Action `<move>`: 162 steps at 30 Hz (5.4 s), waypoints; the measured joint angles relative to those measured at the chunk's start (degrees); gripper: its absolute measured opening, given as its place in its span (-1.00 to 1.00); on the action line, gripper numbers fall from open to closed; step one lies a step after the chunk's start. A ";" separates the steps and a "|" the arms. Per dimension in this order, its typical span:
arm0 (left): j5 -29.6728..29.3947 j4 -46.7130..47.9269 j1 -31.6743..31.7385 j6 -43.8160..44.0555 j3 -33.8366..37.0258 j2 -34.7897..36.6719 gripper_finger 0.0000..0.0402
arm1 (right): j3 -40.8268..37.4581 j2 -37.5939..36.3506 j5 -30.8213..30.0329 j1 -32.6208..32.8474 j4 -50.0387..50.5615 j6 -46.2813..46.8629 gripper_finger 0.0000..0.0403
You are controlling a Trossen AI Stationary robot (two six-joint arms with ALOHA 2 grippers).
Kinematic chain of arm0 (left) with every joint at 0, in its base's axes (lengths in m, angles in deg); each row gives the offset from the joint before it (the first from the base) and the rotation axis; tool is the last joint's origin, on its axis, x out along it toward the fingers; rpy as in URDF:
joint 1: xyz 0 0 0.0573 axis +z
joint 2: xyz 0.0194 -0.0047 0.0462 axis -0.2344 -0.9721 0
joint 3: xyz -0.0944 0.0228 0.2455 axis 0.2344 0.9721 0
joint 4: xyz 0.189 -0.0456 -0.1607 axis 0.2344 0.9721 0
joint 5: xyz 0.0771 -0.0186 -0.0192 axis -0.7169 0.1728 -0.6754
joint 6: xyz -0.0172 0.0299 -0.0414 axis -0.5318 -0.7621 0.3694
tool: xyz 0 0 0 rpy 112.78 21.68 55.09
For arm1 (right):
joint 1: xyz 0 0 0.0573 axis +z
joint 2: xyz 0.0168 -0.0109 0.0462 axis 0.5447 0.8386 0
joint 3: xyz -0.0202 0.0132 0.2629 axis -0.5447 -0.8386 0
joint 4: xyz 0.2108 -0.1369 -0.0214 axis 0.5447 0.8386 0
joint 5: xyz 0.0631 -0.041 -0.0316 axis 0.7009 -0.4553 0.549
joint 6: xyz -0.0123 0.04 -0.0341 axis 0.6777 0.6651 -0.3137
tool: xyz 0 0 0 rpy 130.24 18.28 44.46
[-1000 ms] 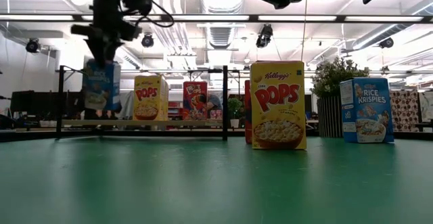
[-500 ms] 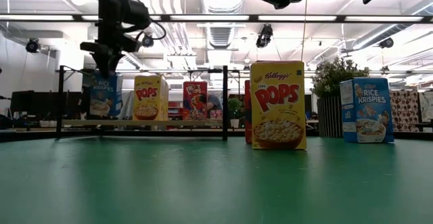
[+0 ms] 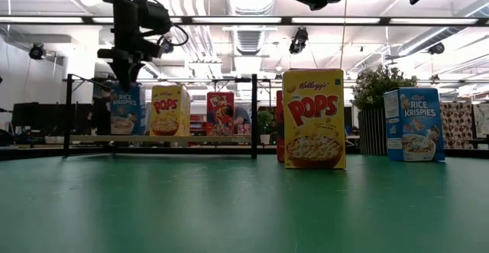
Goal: Stack cereal on shelf
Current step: Put the middle blue cereal box on the shelf
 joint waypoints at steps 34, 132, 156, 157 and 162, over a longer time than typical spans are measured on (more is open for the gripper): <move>-0.87 4.88 -3.53 18.30 -8.63 0.07 -0.02 | 0.00 0.00 0.00 0.00 0.00 0.20 0.30; -21.98 -20.23 -23.93 71.45 26.92 17.88 -1.00 | 0.00 0.00 0.02 0.01 0.42 0.61 0.30; -13.79 -25.20 -25.65 68.46 24.77 17.99 -1.00 | 0.00 0.00 0.02 0.02 0.42 1.05 0.30; -13.51 -25.25 -26.31 67.44 23.20 18.06 -1.00 | 0.00 0.00 0.02 0.00 0.42 0.97 0.30; -15.48 -23.65 -25.80 61.16 16.15 18.37 -1.00 | 0.00 -0.01 0.02 0.02 0.65 0.57 0.30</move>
